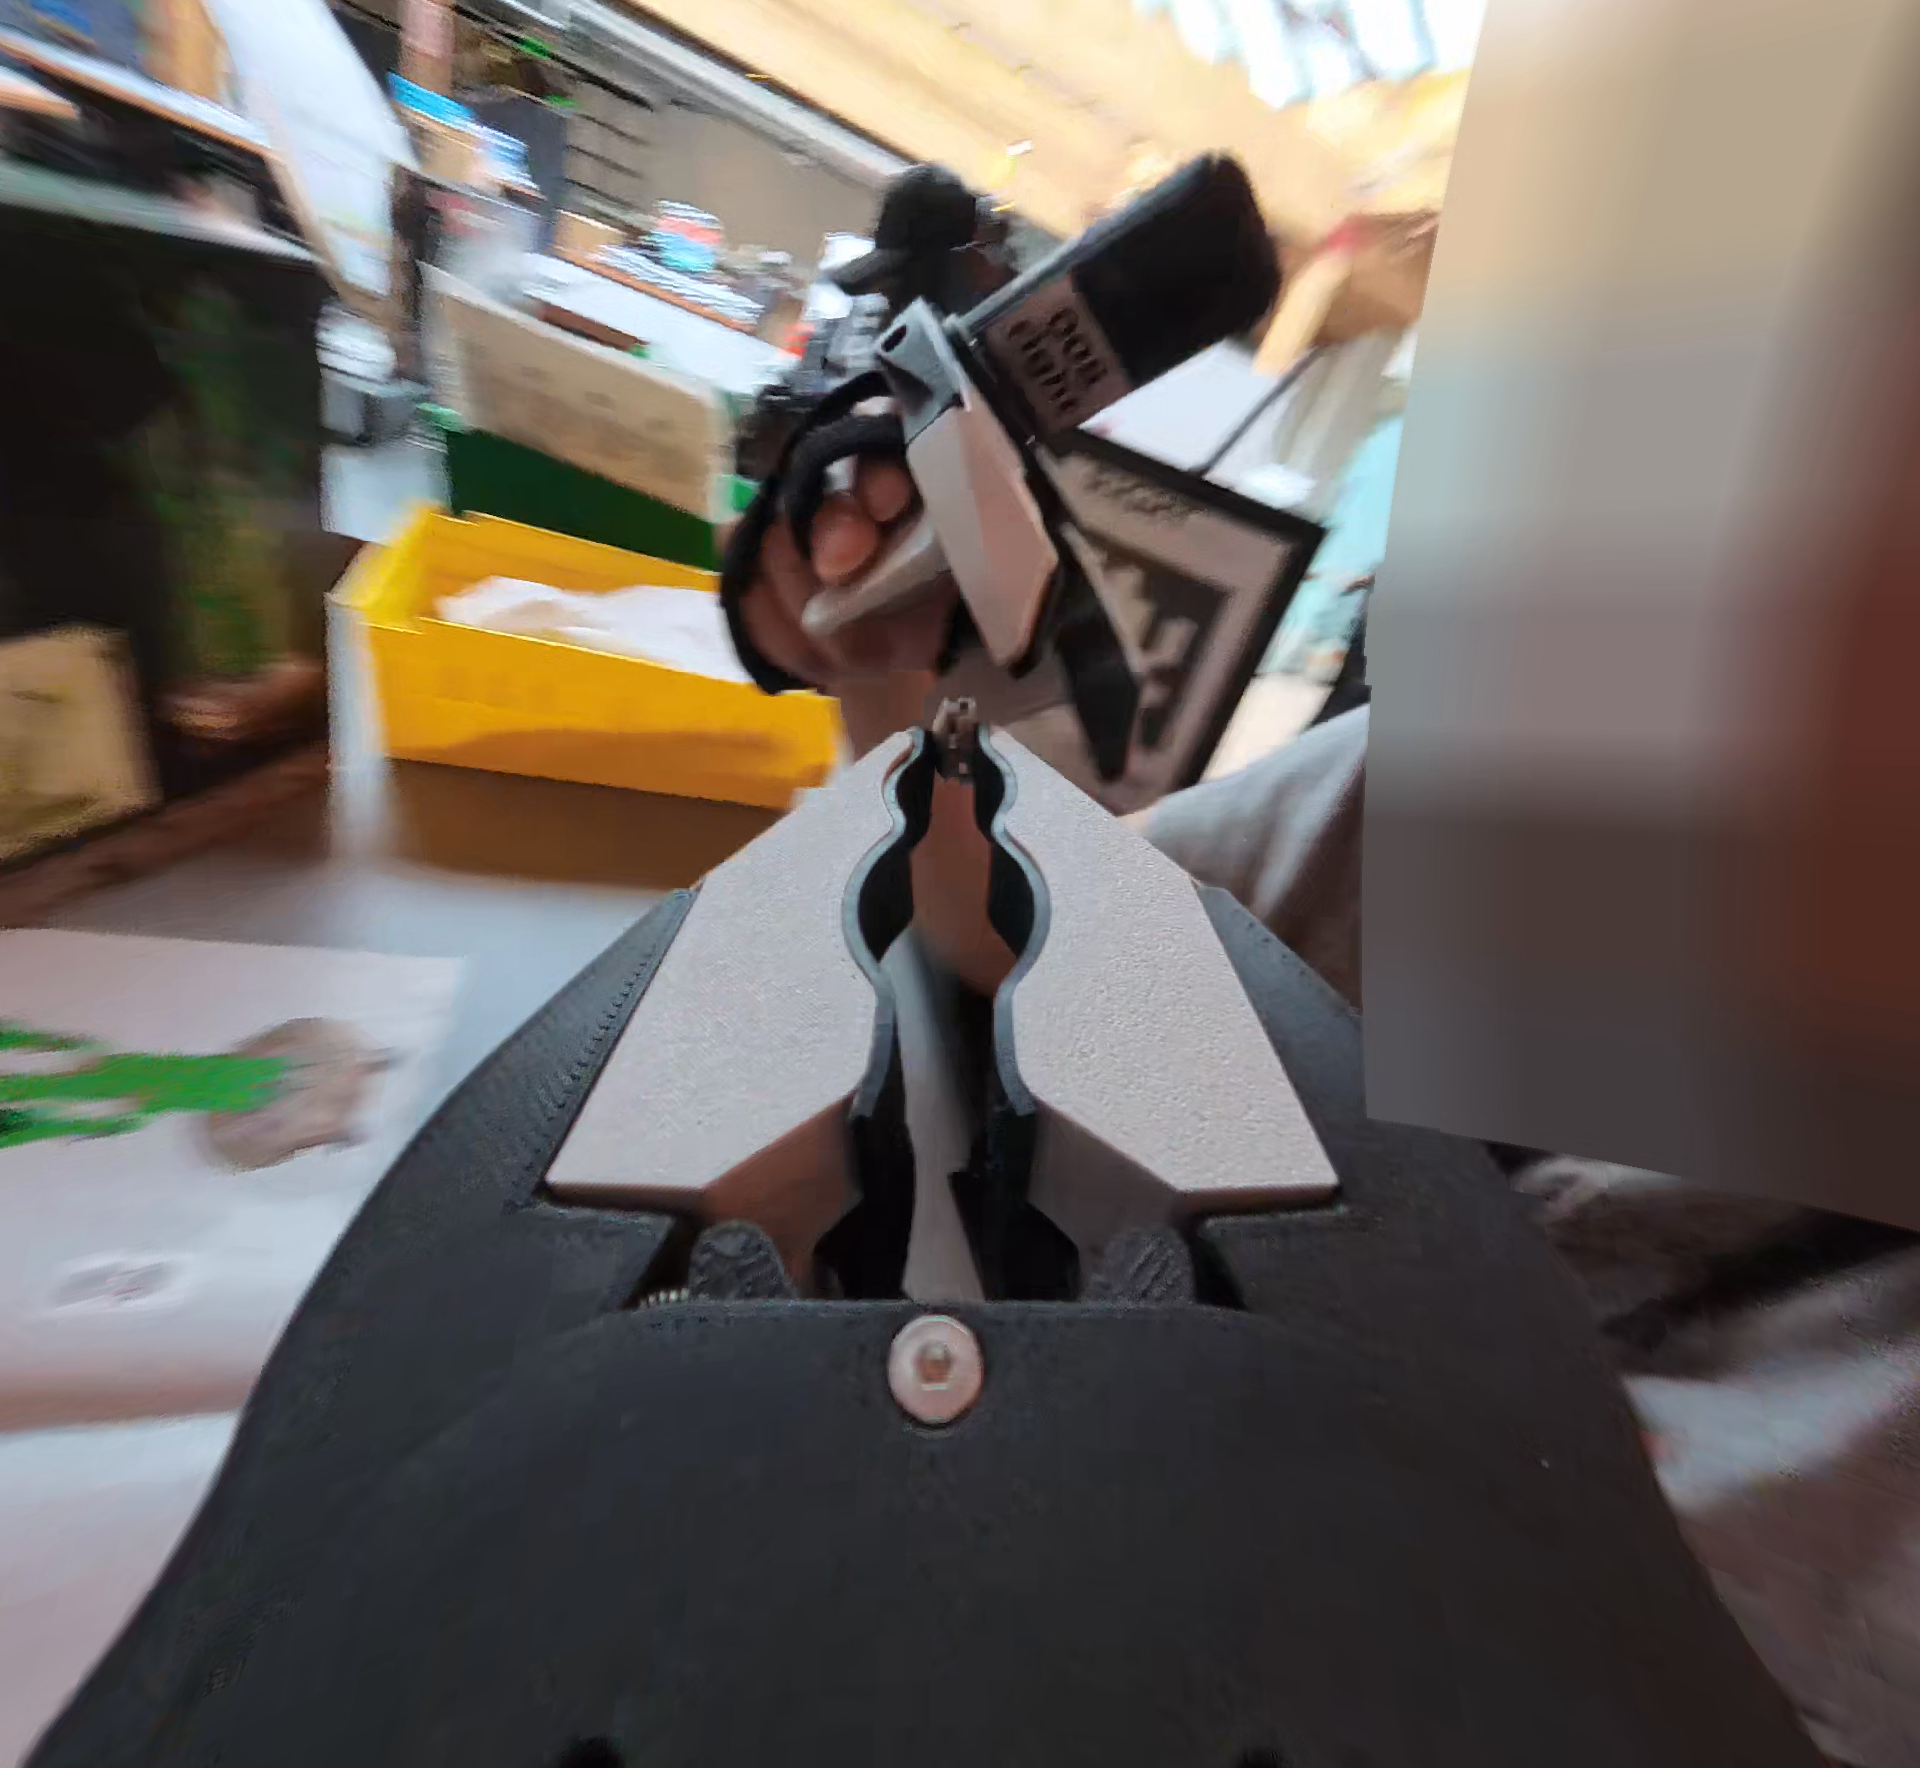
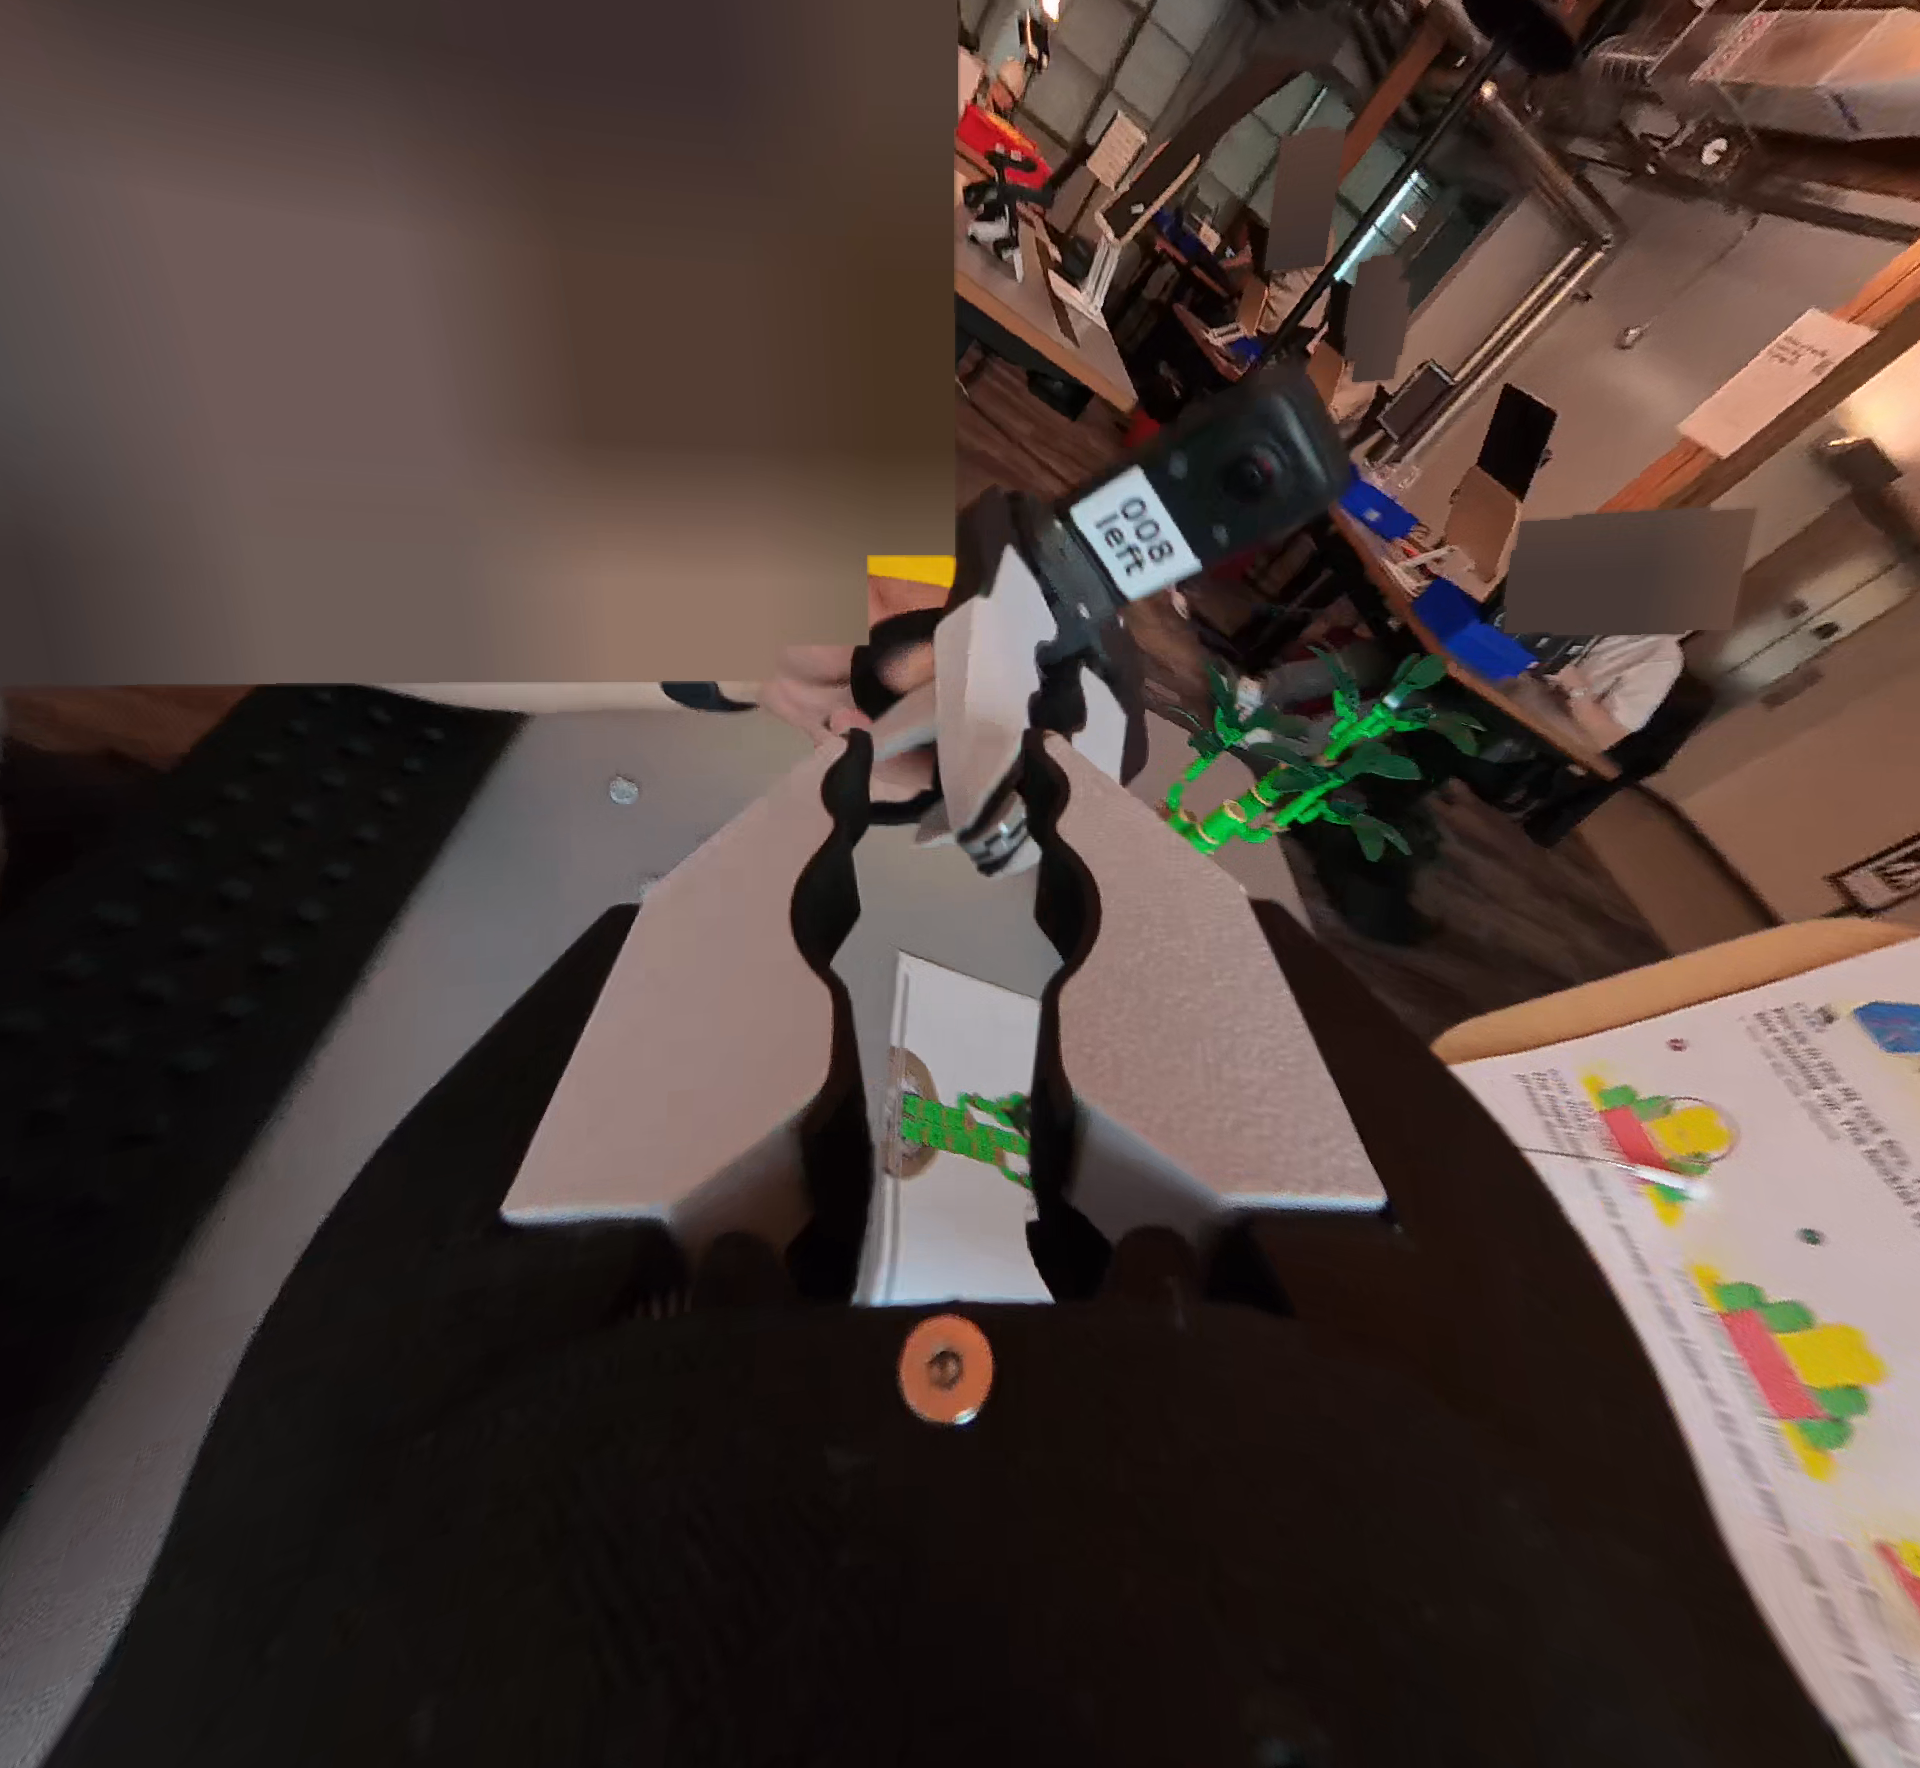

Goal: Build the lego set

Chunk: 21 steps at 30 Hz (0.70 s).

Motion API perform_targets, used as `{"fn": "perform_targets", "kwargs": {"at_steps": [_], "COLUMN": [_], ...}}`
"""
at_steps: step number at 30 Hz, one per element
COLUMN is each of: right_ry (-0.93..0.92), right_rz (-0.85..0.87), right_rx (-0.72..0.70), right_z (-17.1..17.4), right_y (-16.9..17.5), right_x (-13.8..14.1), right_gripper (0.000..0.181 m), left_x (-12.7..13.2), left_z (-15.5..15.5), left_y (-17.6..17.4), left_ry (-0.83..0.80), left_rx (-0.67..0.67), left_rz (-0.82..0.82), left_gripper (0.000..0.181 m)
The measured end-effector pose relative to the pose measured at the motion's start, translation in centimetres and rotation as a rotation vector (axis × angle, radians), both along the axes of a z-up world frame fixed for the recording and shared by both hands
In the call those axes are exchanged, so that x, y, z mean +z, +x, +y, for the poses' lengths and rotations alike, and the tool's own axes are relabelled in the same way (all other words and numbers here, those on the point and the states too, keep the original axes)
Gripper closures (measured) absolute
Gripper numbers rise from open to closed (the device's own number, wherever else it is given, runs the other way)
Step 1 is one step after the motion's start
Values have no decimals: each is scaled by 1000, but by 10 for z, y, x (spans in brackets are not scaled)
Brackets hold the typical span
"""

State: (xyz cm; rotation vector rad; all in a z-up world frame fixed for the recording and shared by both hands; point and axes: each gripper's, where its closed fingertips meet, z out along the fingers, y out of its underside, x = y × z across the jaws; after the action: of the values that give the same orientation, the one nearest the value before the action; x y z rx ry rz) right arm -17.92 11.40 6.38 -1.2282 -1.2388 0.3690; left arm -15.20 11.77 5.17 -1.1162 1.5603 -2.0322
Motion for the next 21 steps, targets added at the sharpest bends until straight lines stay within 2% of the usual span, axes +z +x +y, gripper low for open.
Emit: {"fn": "perform_targets", "kwargs": {"at_steps": [4, 8, 12, 21], "right_ry": [-85, -102, -96, -17], "right_rz": [98, 45, 30, 1], "right_rx": [-34, -50, -51, 11], "right_z": [9, 11, 11, -5], "right_y": [13, 14, 13, 9], "right_x": [9, -1, -3, 1], "right_gripper": [159, 161, 167, 176], "left_x": [-1, 5, 8, 8], "left_z": [7, 9, 3, -13], "left_y": [0, -1, -2, -6], "left_ry": [384, 595, 696, 812], "left_rx": [250, 402, 454, 413], "left_rz": [-97, -141, -161, -224], "left_gripper": [176, 177, 177, 177]}}
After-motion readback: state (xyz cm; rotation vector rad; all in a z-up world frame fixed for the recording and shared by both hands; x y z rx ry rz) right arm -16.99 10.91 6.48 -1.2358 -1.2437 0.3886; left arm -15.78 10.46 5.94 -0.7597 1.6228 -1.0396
